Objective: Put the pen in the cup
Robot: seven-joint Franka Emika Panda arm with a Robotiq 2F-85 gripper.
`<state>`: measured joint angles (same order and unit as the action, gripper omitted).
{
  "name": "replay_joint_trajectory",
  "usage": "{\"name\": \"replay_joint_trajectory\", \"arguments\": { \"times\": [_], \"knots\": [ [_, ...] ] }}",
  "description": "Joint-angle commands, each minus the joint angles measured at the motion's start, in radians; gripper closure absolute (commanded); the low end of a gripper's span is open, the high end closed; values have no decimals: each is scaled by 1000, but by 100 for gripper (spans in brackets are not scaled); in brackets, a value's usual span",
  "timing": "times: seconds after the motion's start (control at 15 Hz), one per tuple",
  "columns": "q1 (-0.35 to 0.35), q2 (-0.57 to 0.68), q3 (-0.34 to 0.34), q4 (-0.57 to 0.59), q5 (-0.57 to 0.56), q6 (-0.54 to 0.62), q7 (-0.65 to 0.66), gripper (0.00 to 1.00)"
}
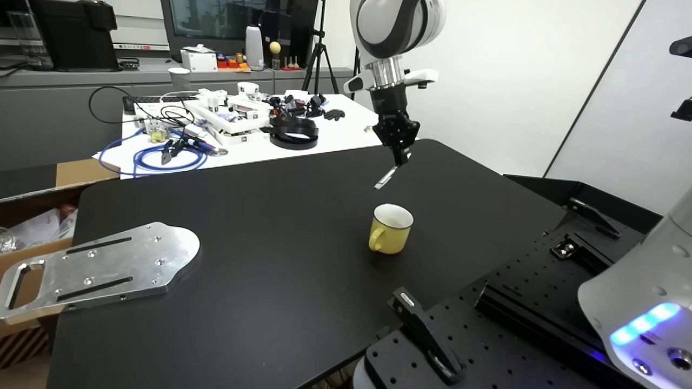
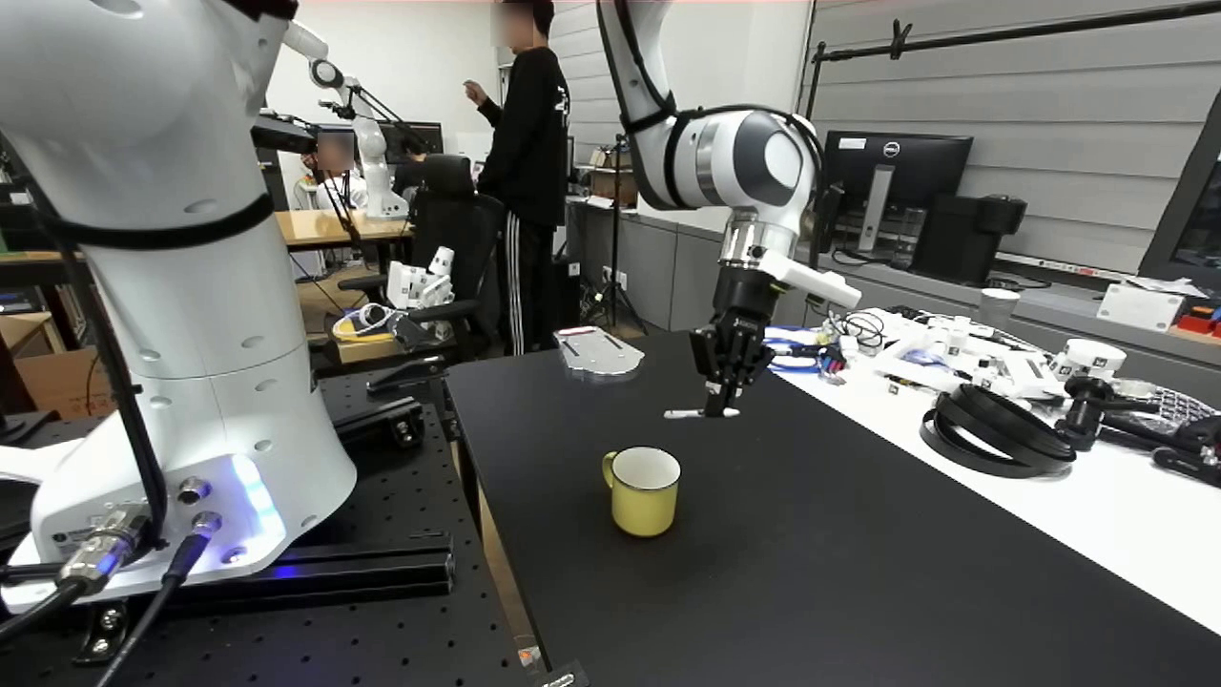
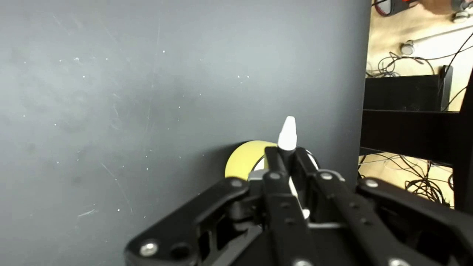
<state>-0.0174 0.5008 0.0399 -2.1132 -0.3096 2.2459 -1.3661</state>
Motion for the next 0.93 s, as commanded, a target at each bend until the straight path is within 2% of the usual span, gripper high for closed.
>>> {"name": "replay_joint_trajectory", "arguments": {
  "times": [0.0,0.87],
  "knots": [
    [28,-4,-20,-23,-77,18,85,97],
    [73,23,-28,-37,-260,0,222,97]
  ]
}}
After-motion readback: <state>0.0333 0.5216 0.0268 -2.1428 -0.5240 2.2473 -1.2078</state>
